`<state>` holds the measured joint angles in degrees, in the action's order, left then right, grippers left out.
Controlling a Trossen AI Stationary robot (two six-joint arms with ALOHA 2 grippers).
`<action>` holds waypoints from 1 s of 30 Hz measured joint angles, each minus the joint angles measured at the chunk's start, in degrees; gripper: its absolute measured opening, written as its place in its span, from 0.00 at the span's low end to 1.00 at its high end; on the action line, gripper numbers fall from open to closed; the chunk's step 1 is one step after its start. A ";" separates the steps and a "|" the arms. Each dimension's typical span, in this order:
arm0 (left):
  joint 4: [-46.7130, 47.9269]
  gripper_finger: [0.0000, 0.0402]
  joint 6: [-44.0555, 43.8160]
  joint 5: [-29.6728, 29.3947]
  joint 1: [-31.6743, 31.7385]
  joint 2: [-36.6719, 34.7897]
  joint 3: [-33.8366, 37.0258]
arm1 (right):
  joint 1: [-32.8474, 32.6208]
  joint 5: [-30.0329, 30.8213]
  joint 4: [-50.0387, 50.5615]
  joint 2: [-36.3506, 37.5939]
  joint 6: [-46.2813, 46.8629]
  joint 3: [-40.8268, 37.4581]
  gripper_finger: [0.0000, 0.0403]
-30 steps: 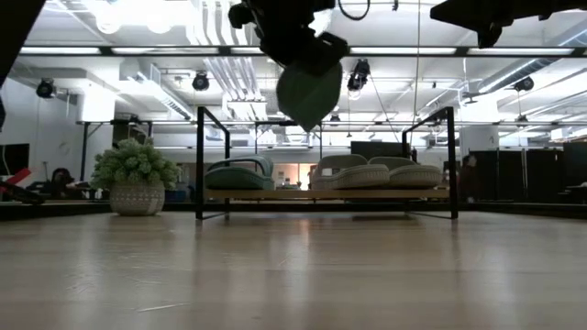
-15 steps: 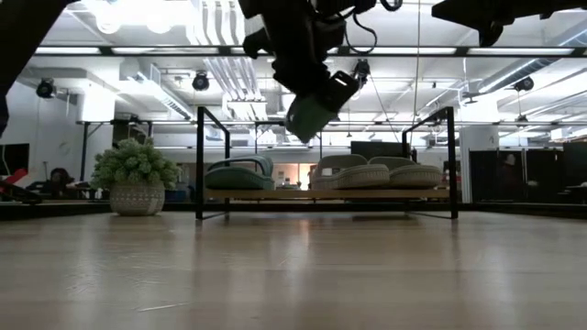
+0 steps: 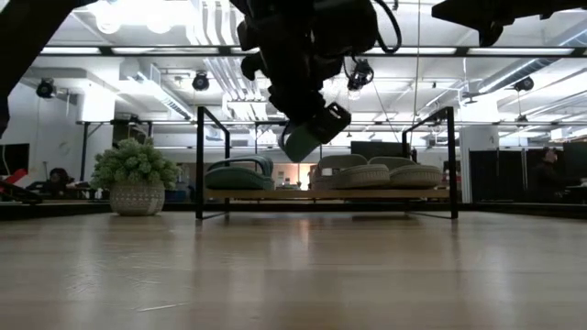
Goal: Pick and place slides into the shelf
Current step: Put the green slide on the shelf
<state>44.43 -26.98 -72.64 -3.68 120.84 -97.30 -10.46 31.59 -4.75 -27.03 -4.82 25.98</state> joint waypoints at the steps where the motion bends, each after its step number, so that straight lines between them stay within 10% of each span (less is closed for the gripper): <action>1: 0.10 0.00 -0.02 -0.09 0.00 0.00 0.30 | 0.00 0.00 0.00 0.00 -0.09 0.00 0.02; 30: 3.98 0.00 -5.64 5.93 1.55 -0.12 5.34 | 0.00 0.00 0.02 0.00 -0.20 0.00 0.02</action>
<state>48.41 -32.62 -66.71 -2.13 120.71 -91.96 -10.46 31.59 -4.73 -27.03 -5.02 25.98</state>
